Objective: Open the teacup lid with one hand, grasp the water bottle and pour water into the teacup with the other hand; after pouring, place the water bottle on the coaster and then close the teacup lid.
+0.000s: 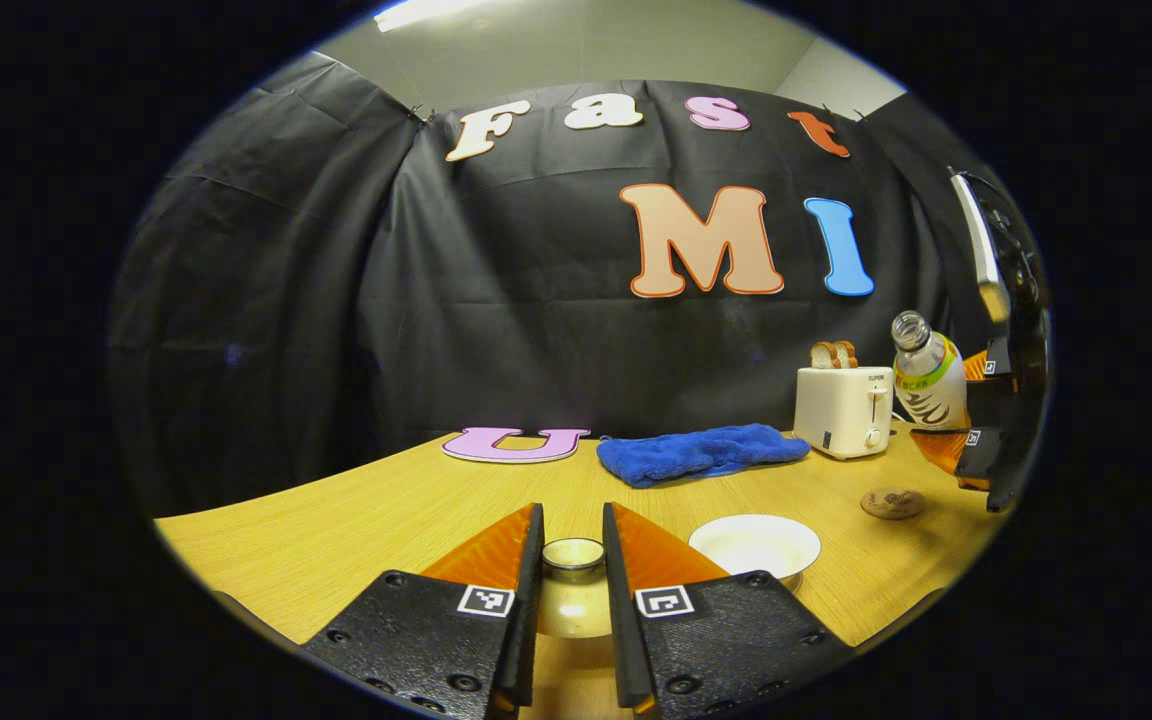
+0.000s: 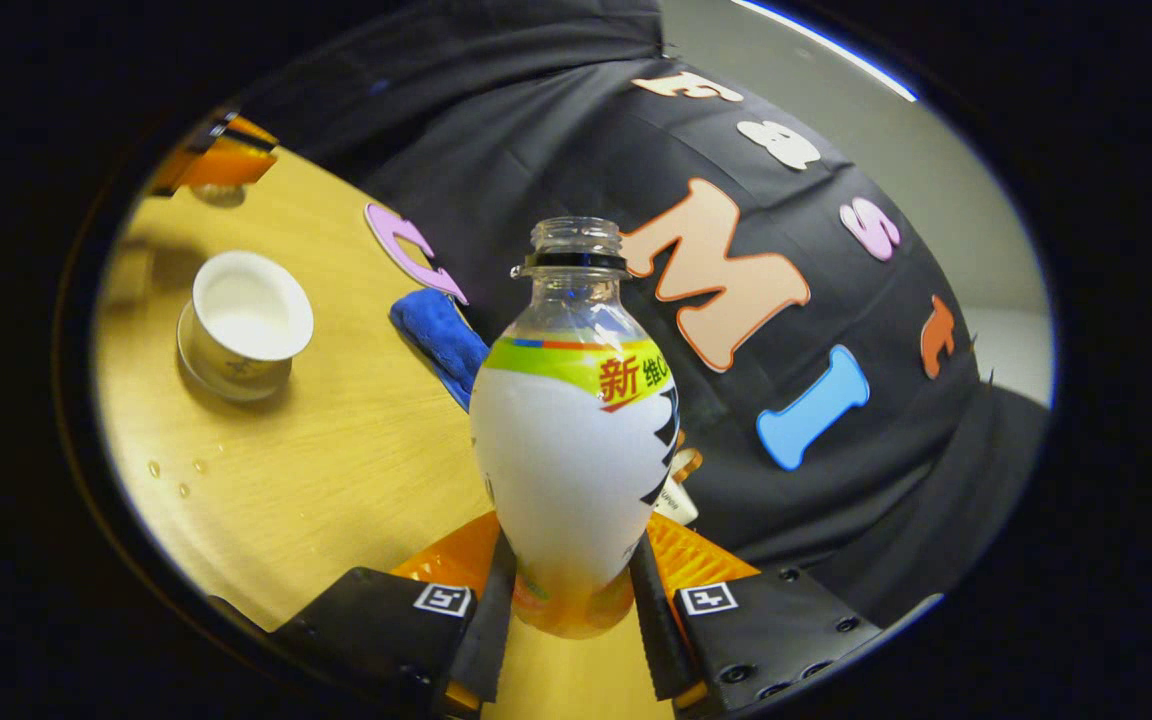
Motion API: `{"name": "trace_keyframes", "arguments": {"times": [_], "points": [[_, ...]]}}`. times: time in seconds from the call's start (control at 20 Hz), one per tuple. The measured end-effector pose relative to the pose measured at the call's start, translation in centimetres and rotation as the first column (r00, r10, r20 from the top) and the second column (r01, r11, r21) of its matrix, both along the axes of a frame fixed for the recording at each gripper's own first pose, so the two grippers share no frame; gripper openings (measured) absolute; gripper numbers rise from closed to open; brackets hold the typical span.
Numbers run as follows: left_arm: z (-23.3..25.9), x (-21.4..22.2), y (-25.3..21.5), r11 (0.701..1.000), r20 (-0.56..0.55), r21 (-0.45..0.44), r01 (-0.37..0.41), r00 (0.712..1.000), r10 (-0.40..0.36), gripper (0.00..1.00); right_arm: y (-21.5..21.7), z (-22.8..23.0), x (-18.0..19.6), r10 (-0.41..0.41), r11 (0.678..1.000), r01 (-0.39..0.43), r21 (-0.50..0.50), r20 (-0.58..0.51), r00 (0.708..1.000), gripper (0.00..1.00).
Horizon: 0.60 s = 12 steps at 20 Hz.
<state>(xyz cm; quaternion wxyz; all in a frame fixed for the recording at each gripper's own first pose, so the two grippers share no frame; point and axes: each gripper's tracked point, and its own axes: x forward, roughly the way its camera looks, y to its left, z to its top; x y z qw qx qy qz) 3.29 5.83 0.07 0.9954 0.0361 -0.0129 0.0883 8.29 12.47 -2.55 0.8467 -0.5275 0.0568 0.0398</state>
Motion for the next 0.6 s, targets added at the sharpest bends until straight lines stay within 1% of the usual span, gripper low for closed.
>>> {"name": "trace_keyframes", "arguments": {"times": [0.1, 0.2, 0.3, 0.4, 0.6], "points": [[-0.1, 0.1, 0.0, 1.000, 0.000, 0.000, 0.000, 1.000, 0.000, 0.29, 0.1, -0.1, -0.2, 0.016, 0.992, -0.013, -0.124, 0.026, 1.000, 0.60], [-0.1, 0.0, 0.0, 1.000, 0.000, 0.000, 0.000, 1.000, 0.000, 0.29, 0.5, -0.5, -0.8, 0.029, 0.979, -0.023, -0.204, 0.028, 0.999, 0.60], [-0.1, 0.1, 0.1, 1.000, -0.001, -0.001, 0.000, 1.000, 0.000, 0.29, 1.2, -0.9, -1.9, 0.041, 0.971, -0.039, -0.235, 0.003, 0.999, 0.61], [-0.1, 0.0, 0.1, 1.000, -0.001, -0.002, 0.000, 1.000, 0.000, 0.29, 1.6, -0.7, -2.6, 0.053, 0.962, -0.052, -0.269, -0.003, 0.999, 0.60], [-0.1, 0.0, 0.1, 1.000, -0.001, -0.002, 0.000, 1.000, 0.000, 0.29, 2.6, -0.6, -3.5, 0.089, 0.919, -0.077, -0.386, 0.013, 0.996, 0.60]]}}
